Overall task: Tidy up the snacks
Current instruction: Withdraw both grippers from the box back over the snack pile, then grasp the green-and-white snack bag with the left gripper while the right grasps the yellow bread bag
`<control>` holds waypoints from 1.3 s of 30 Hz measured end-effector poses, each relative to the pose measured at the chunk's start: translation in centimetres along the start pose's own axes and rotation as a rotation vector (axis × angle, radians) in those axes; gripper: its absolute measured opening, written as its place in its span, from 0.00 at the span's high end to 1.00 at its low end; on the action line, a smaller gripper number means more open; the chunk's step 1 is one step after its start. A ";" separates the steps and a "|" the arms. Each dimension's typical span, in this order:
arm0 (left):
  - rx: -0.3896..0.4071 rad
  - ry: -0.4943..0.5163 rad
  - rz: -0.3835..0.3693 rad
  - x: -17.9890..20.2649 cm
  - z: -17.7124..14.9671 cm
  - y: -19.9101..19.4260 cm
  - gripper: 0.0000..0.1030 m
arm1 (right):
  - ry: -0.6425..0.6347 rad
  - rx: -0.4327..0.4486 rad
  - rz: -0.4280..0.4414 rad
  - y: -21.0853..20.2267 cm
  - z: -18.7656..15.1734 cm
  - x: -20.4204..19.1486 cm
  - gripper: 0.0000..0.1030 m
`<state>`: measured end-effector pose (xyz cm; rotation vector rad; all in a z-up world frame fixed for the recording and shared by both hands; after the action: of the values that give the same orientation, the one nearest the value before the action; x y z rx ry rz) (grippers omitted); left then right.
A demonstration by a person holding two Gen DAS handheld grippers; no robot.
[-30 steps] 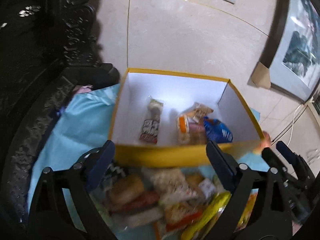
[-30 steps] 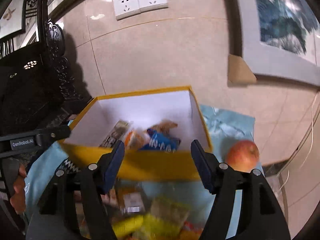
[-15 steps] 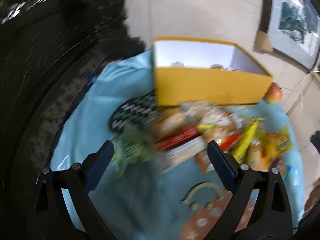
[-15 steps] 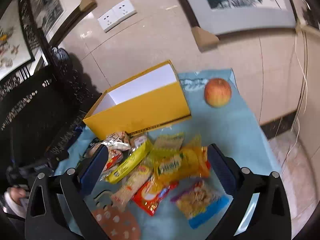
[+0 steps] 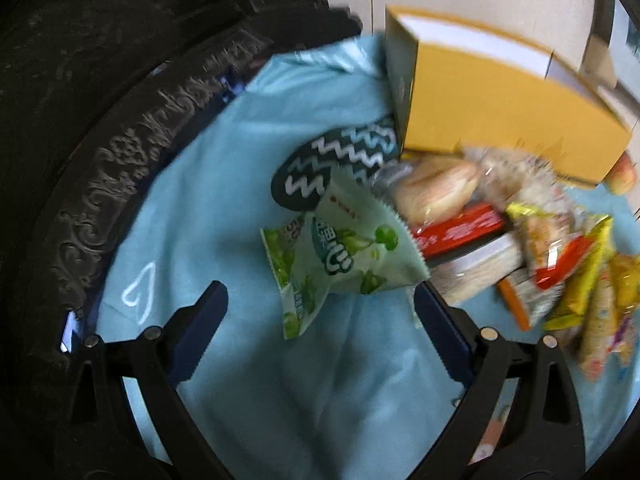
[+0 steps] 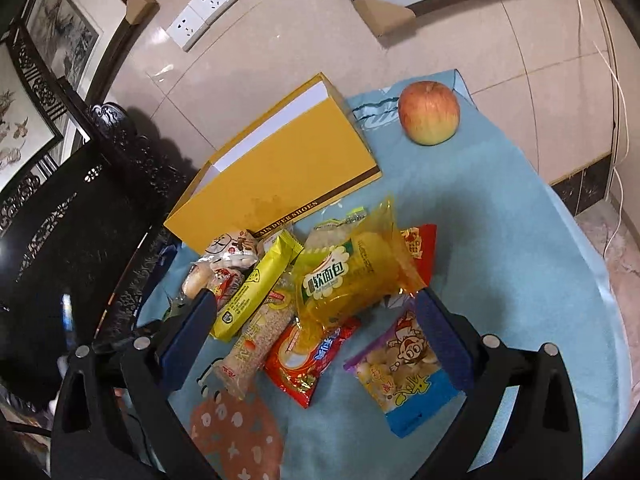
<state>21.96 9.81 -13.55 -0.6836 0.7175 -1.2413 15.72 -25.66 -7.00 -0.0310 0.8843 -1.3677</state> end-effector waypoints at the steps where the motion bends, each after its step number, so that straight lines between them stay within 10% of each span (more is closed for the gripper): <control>1: -0.028 0.000 0.023 0.0 -0.2 1.2 0.07 | 0.001 0.003 0.008 -0.1 0.1 -0.1 0.03; 4: -0.036 -0.069 0.047 -0.3 -0.3 3.2 0.11 | -0.033 0.027 0.005 -0.7 0.3 -0.5 0.03; 9: -0.032 -0.094 -0.047 1.6 -0.3 4.0 0.80 | -0.038 0.013 -0.025 -0.2 0.2 0.1 0.03; 29: 0.156 -0.070 -0.289 5.2 -1.9 -4.7 0.84 | -0.114 -0.080 -0.284 3.1 -1.0 4.0 0.04; 34: 0.176 -0.049 -0.315 6.5 -2.3 -4.9 0.83 | -0.133 -0.121 -0.275 5.4 -0.9 2.6 0.32; 39: 0.141 -0.037 -0.350 7.4 -2.6 -3.7 0.83 | -0.152 -0.139 -0.279 7.8 -0.3 1.1 0.38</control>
<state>18.95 1.68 -12.98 -0.7327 0.4854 -1.5794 21.94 -24.42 -11.72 -0.3727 0.8682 -1.5367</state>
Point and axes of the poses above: each gripper's, at about its wrist camera, not at the fingertips, and y roughly the way its jaws point, x to its right, z to its top, the point moved 10 cm from there along y, roughly the way its jaws point, and after that the axes turned 4 degrees about x, right-handed, at the moved point
